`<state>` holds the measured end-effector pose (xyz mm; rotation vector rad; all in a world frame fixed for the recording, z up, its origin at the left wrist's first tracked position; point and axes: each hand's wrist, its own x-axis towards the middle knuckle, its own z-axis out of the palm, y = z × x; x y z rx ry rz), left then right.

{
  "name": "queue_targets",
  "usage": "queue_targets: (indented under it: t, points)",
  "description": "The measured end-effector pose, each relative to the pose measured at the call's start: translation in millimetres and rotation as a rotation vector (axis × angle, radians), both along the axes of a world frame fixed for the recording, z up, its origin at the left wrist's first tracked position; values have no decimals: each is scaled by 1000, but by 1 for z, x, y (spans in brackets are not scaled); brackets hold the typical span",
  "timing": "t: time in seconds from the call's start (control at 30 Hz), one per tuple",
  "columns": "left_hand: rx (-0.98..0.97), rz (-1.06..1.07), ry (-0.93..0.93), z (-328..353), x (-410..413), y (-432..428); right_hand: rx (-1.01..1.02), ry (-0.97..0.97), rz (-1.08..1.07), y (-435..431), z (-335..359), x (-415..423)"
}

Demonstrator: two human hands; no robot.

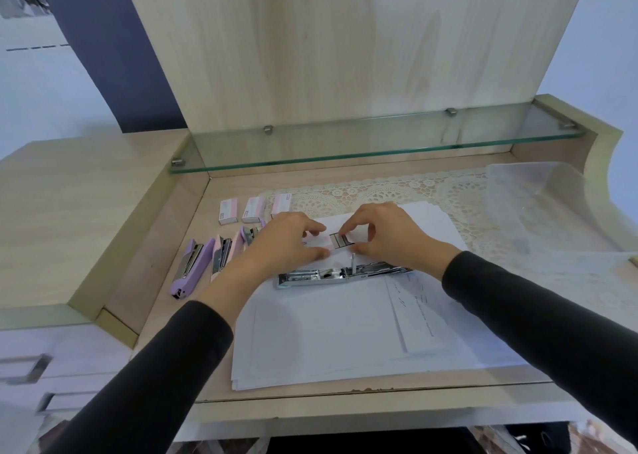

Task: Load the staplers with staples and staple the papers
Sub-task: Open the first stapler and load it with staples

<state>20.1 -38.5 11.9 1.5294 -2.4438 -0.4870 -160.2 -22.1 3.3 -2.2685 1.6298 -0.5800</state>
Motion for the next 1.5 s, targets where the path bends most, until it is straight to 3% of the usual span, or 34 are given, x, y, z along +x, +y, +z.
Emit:
queue_targets:
  t: [0.83,1.5]
  points:
    - [-155,35,95,-17,-2,6,-49,-141,-10,0,-3,-7]
    - [-165,19,38,-13,-4,7,-5,235,48,-5,14,4]
